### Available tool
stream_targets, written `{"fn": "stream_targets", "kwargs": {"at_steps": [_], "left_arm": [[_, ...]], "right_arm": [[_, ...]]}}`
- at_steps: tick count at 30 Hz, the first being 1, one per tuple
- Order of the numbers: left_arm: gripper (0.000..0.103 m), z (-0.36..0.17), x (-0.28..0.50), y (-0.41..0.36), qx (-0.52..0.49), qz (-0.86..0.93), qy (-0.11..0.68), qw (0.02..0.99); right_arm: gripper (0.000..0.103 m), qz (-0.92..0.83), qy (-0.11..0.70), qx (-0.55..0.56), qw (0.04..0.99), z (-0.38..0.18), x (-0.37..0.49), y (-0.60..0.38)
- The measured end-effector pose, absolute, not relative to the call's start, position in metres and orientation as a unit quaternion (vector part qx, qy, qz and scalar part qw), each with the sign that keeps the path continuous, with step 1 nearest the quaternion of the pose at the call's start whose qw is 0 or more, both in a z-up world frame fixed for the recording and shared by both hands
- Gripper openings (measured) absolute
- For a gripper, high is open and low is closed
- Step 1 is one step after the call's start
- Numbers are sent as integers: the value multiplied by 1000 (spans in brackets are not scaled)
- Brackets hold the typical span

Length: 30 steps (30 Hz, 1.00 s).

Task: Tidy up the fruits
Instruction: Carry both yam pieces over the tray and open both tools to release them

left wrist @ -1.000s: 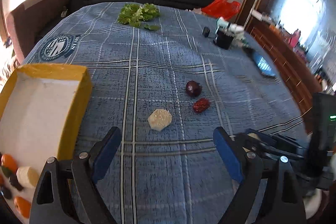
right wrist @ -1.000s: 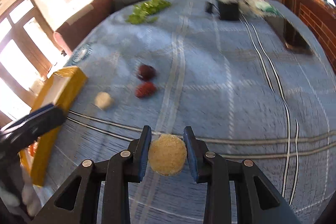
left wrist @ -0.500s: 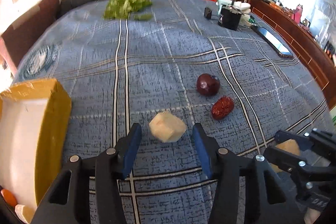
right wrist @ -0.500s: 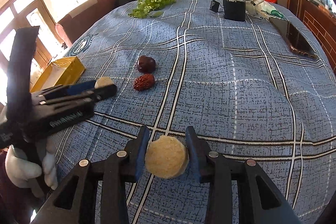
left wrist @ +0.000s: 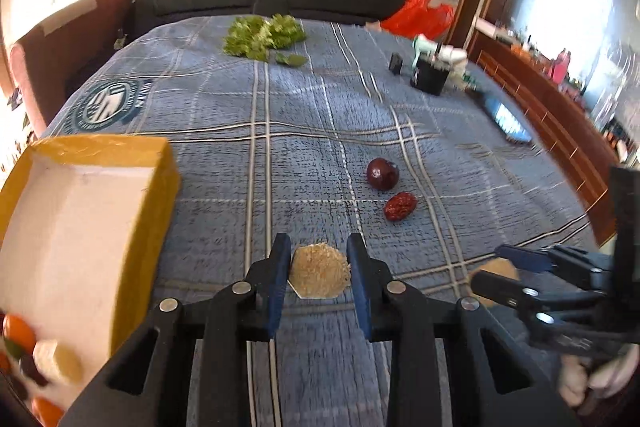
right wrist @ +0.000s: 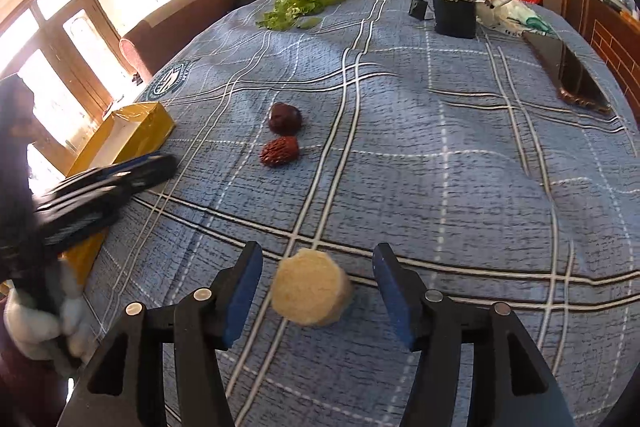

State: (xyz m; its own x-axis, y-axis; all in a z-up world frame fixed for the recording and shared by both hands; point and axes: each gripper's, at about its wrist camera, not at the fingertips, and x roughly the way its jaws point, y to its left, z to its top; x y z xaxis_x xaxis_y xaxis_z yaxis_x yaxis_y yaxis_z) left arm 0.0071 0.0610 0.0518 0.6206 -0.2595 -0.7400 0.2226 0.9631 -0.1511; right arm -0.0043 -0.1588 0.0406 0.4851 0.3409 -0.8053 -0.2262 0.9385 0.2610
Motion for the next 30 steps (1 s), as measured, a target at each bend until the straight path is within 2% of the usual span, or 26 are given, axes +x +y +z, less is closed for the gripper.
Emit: {"fn": "stream_targets", "kwargs": {"at_steps": [5,7,8,9,14,19,24,30], "left_arm": [[28,63,-15,91,-73,-123,401,905],[28,69,-27,108,-87,-117,392,908],[28,72,-33,115,-93,-113,387,910],[28,76,-39,126,-101,-107,382,912],[28,93,-71,178,-123,-74,358,923],[28,100,-94,230,-136,-26,348,927],[28,87,-102,265,-156,10,358,921],[28,69,-104,289,-162,34,370,914]], "right_arm": [[61,150,477,20,866,38,-7,-147],[48,139,473,1,870,37,-9,-143],[38,138,469,-7,872,38,-11,-140],[37,140,466,-8,874,38,-13,-138],[37,127,452,-22,883,41,-19,-129],[37,152,422,-5,894,76,-35,-105],[38,232,391,-24,890,117,-48,-38],[38,315,408,-41,856,117,-53,54]]}}
